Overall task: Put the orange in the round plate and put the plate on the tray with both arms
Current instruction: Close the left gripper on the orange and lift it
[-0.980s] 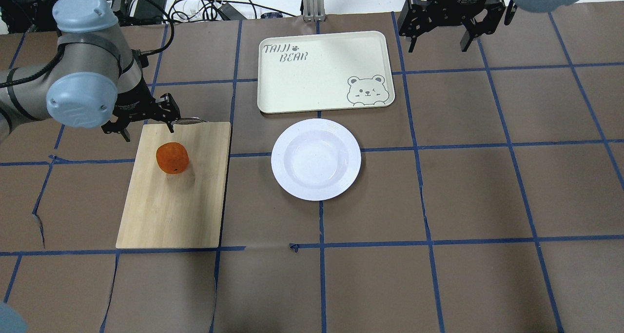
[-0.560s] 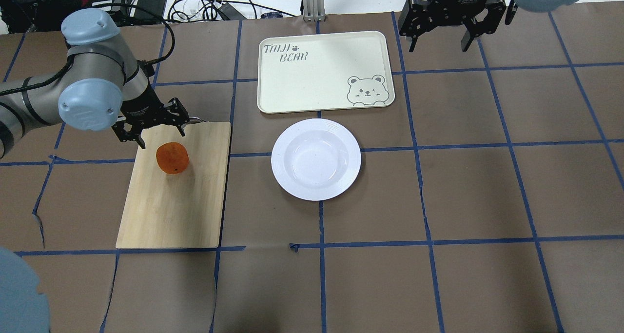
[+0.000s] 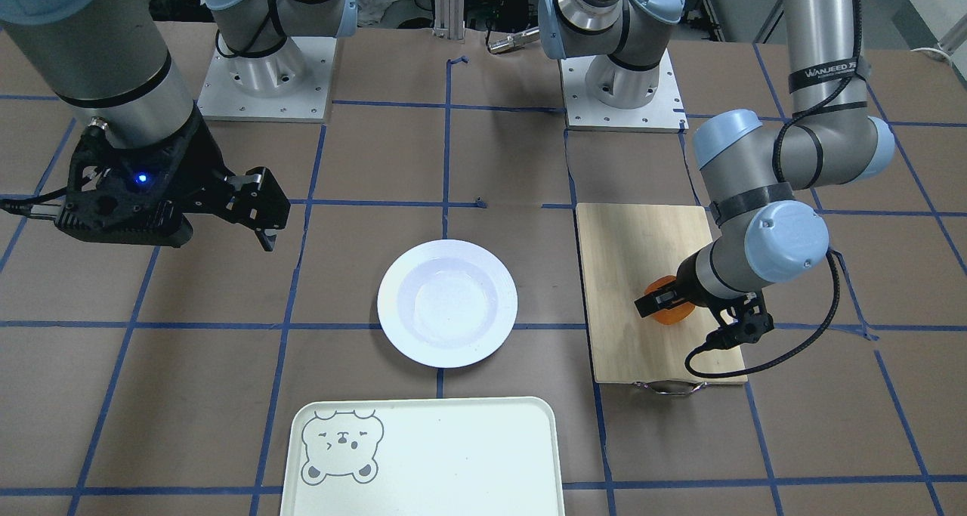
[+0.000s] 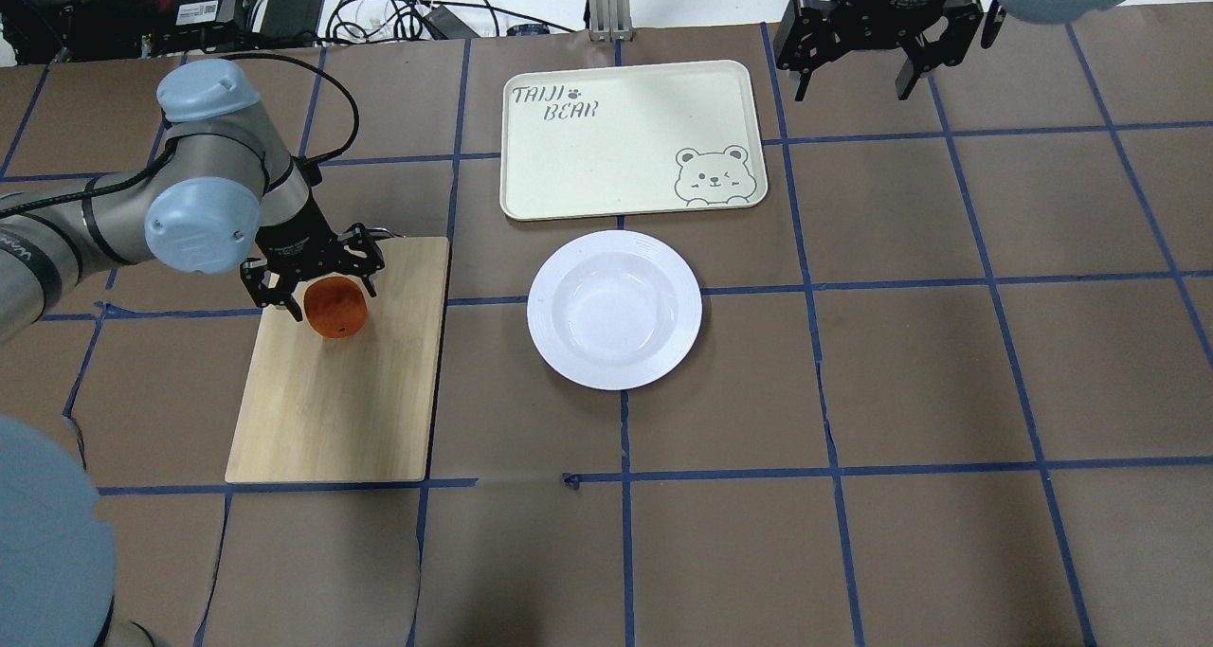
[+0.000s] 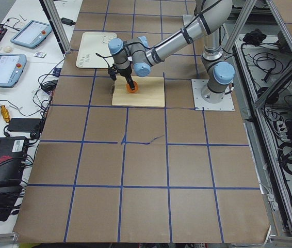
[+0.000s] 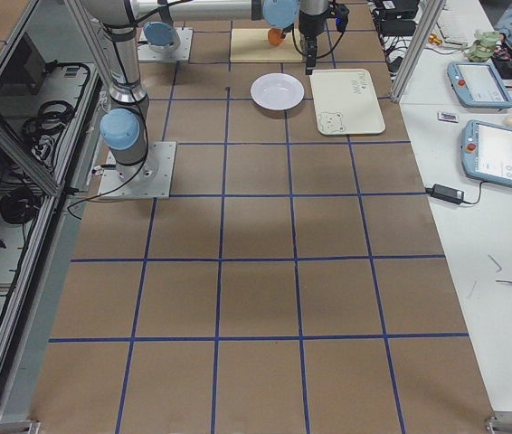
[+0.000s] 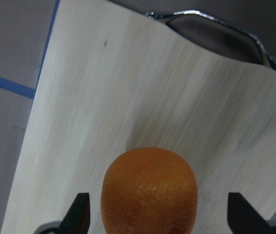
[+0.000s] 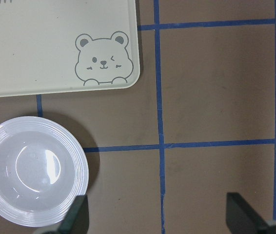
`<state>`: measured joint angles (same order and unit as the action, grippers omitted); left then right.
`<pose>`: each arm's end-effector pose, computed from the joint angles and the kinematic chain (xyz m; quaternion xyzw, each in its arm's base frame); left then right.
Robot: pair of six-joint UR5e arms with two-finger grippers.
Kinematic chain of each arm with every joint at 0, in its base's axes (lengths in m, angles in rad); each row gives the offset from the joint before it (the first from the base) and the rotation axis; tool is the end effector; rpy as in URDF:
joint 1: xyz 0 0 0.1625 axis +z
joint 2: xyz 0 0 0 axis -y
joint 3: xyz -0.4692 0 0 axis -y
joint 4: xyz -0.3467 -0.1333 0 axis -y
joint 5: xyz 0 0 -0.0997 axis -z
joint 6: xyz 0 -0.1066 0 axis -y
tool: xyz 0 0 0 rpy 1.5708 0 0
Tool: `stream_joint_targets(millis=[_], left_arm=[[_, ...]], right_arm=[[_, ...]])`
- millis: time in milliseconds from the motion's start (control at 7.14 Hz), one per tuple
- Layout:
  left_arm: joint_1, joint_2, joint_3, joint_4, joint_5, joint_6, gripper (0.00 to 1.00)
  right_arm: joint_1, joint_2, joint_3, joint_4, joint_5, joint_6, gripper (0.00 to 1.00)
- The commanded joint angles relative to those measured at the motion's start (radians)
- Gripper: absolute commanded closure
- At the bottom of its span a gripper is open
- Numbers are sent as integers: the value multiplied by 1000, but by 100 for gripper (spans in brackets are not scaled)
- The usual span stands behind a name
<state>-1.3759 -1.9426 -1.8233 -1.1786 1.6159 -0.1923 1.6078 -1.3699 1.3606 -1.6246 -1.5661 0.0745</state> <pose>-0.0245 -0.5392 0.2704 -0.1885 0.9750 0.1158 0.0222 0.1539 -0.5412 0.5254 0.0187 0.9993 -0.0314 0.0041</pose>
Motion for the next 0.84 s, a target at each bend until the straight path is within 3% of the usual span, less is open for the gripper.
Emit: stream_joint_targets(millis=[0, 140, 560, 700], left_arm=[[1, -13, -11, 23, 4, -6, 14], [3, -18, -1, 22, 2, 4, 96], [-3, -3, 70, -7, -13, -47, 100], [-38, -12, 120, -19, -109, -146, 100]], right_arm=[[0, 0, 0, -1, 0, -5, 0], [-2, 0, 0, 0, 0, -5, 0], [-2, 0, 0, 0, 0, -5, 0], [-3, 0, 0, 5, 0, -7, 0]])
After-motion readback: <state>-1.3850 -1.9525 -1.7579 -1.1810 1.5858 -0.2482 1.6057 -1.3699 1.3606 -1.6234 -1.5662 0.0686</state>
